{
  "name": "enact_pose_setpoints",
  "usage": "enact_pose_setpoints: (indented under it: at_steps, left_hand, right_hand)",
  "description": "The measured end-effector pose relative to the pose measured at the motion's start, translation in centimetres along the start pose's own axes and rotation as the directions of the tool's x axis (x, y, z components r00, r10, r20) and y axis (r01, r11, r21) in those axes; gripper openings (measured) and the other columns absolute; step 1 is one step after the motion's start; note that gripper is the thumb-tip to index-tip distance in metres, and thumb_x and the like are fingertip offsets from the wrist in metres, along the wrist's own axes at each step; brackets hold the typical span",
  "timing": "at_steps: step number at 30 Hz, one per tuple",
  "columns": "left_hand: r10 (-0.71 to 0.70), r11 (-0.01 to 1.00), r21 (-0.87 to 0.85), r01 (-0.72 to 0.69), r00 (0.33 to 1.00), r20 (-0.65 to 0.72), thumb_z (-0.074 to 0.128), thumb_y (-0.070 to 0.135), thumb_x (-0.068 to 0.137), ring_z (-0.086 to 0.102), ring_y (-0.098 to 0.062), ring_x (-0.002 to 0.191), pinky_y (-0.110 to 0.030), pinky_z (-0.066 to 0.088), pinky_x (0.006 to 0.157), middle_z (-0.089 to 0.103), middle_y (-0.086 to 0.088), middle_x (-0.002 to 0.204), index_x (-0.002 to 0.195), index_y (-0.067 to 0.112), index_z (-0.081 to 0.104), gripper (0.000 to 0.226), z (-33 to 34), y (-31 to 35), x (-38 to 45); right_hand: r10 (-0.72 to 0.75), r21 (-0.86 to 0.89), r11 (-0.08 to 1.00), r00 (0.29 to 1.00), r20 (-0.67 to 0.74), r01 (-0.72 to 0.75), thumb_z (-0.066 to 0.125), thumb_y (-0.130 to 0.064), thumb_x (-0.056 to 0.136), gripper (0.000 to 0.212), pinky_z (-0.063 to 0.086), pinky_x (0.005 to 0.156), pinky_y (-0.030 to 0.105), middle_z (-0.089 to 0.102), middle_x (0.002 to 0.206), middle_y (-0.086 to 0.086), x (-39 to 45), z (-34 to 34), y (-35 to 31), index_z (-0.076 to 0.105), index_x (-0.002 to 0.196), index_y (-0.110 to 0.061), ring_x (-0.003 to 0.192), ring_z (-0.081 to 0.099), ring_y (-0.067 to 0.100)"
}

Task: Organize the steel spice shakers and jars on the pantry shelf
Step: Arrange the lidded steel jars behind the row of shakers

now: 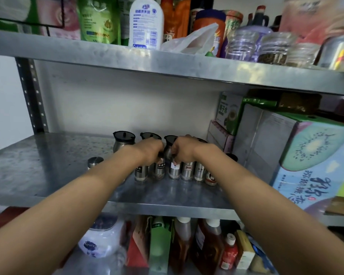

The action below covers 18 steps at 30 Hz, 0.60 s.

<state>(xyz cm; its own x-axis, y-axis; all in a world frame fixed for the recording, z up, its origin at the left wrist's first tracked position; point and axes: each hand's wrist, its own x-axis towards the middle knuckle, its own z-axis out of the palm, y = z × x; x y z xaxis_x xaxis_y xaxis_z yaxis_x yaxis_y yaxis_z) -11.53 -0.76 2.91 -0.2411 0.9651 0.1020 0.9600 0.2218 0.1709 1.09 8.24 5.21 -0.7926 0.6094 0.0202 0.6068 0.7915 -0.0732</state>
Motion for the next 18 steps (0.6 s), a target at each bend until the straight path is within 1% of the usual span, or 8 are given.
enact_pose_setpoints:
  at_steps: [2,4,7,10,13,16,17,18]
  left_hand:
    - [0.0,0.999,-0.046,-0.001,1.0,-0.014,0.067,0.014,0.083,0.065,-0.021,0.094,-0.036,0.053,0.088,0.071,-0.005,0.102,0.101,0.015,0.069,0.018,0.3,0.0,0.3]
    - [0.001,0.997,-0.077,-0.003,1.0,-0.024,0.067,0.014,0.084,0.065,-0.021,0.093,-0.034,0.052,0.087,0.07,-0.004,0.102,0.1,0.015,0.069,0.017,0.6,0.0,0.4]
    - [-0.002,0.996,-0.089,0.001,1.0,-0.017,0.067,0.016,0.084,0.064,-0.022,0.094,-0.034,0.052,0.086,0.069,-0.005,0.102,0.101,0.015,0.069,0.018,0.7,0.1,0.5]
    - [0.006,0.997,-0.072,-0.007,1.0,-0.019,0.069,0.016,0.082,0.064,-0.021,0.092,-0.028,0.048,0.078,0.068,-0.003,0.099,0.099,0.016,0.068,0.017,0.3,0.1,0.3]
    - [0.024,0.998,-0.054,-0.025,0.999,-0.028,0.071,0.017,0.08,0.061,-0.019,0.088,-0.028,0.046,0.074,0.065,-0.001,0.096,0.1,0.016,0.064,0.021,-0.2,0.3,-0.4]
    - [0.041,0.995,-0.092,-0.047,0.997,-0.064,0.069,0.014,0.081,0.061,-0.026,0.097,-0.036,0.052,0.086,0.063,-0.008,0.106,0.098,0.014,0.053,0.023,-1.0,-0.1,-1.5]
    - [0.045,0.994,-0.101,-0.052,0.996,-0.076,0.068,0.013,0.081,0.06,-0.027,0.101,-0.038,0.052,0.089,0.062,-0.01,0.11,0.101,0.012,0.053,0.025,-1.3,-0.4,-1.9]
    - [0.048,0.995,-0.086,-0.056,0.995,-0.093,0.068,0.013,0.082,0.059,-0.027,0.106,-0.038,0.05,0.093,0.062,-0.009,0.115,0.109,0.011,0.055,0.03,-1.8,-0.7,-2.5]
  right_hand:
    - [-0.004,0.005,1.0,1.0,0.001,0.004,0.08,-0.024,0.075,0.029,0.049,0.075,0.028,0.065,0.094,-0.001,-0.1,0.1,0.0,0.067,0.101,-0.023,0.09,0.06,0.021]
    - [-0.002,0.01,1.0,1.0,0.004,0.002,0.081,-0.026,0.075,0.029,0.046,0.072,0.027,0.067,0.098,0.001,-0.1,0.1,0.0,0.068,0.1,-0.023,0.088,0.059,0.021]
    - [0.004,0.038,0.999,1.0,0.013,-0.004,0.081,-0.025,0.076,0.034,0.049,0.077,0.028,0.066,0.101,-0.001,-0.1,0.1,0.0,0.066,0.107,-0.021,0.092,0.06,0.021]
    - [0.024,0.061,0.998,0.999,0.026,-0.026,0.081,-0.025,0.075,0.037,0.053,0.085,0.031,0.068,0.107,0.0,0.0,0.2,-0.1,0.068,0.109,-0.02,0.1,0.063,0.022]
    - [0.049,0.082,0.995,0.999,0.02,-0.051,0.084,-0.029,0.069,0.035,0.054,0.081,0.031,0.07,0.102,0.001,-0.1,0.3,0.0,0.069,0.099,-0.02,0.095,0.064,0.021]
    - [0.062,0.106,0.992,0.998,-0.008,-0.061,0.085,-0.03,0.065,0.042,0.054,0.081,0.031,0.069,0.103,0.001,-0.8,0.1,-0.5,0.069,0.102,-0.019,0.096,0.063,0.021]
    - [0.059,0.113,0.992,0.998,-0.02,-0.056,0.085,-0.03,0.065,0.046,0.053,0.081,0.03,0.068,0.106,0.001,-1.0,0.1,-0.7,0.068,0.107,-0.02,0.098,0.062,0.021]
    - [0.052,0.123,0.991,0.998,-0.033,-0.048,0.085,-0.029,0.066,0.049,0.052,0.082,0.029,0.067,0.11,0.001,-1.3,0.0,-1.1,0.067,0.111,-0.021,0.101,0.061,0.021]
